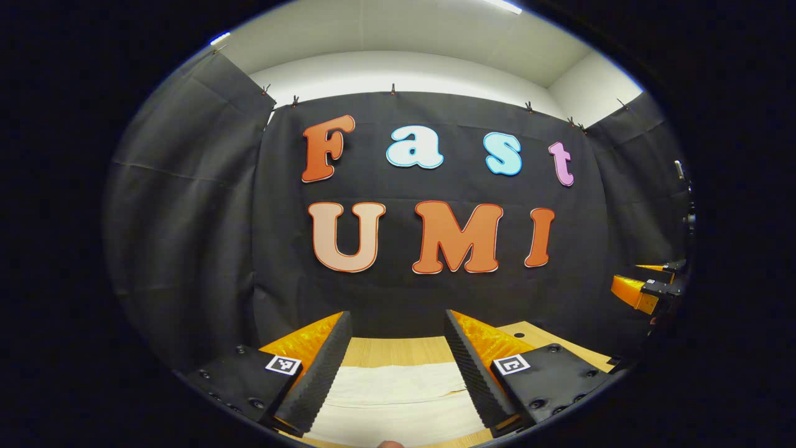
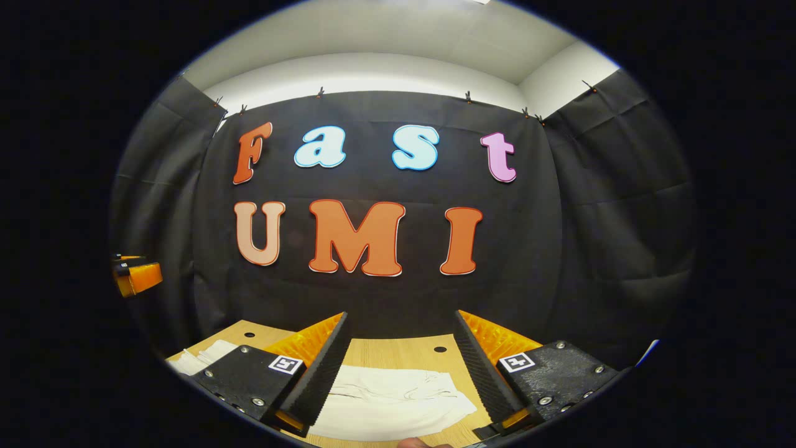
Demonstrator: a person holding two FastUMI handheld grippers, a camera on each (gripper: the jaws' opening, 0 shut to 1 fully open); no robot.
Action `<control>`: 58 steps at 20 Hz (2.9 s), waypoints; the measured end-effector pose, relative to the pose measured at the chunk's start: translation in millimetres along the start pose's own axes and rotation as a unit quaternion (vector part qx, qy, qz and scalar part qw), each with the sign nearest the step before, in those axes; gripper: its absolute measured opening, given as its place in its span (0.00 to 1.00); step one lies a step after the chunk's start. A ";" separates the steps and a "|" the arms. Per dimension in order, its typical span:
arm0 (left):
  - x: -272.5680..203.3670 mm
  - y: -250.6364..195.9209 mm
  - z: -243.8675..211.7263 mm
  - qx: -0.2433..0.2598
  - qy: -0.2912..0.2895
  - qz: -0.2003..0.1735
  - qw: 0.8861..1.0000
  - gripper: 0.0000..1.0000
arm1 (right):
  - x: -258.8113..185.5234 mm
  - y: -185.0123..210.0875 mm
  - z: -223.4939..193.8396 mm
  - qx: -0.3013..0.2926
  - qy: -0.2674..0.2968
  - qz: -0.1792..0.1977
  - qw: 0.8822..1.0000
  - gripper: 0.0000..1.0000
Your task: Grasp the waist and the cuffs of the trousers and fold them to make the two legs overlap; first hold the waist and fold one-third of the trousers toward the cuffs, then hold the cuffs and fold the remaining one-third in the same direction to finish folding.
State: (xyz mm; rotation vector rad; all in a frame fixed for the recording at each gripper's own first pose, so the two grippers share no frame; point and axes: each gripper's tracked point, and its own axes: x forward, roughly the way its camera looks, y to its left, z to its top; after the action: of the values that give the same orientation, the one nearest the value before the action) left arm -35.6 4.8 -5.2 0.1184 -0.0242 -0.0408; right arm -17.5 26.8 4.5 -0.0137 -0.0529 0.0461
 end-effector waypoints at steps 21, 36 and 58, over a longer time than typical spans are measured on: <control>-0.9 95.9 -200.0 -0.125 0.219 0.220 0.942 0.97 | 85.3 -68.6 -149.3 0.149 0.225 0.045 0.962 0.99; -34.2 159.7 -347.7 -0.246 0.382 0.268 0.850 0.98 | 92.8 -99.7 -291.3 0.197 0.411 -0.042 0.889 0.98; -71.0 264.2 -464.4 -0.469 0.423 0.354 0.690 0.99 | 70.4 -90.5 -388.2 0.330 0.520 -0.126 0.778 0.96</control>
State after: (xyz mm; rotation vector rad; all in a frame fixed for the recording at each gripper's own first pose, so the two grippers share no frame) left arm -83.8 324.5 -436.4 -0.9305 0.8861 0.7893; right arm 77.5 -65.2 -378.0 0.6787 1.0859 -0.2210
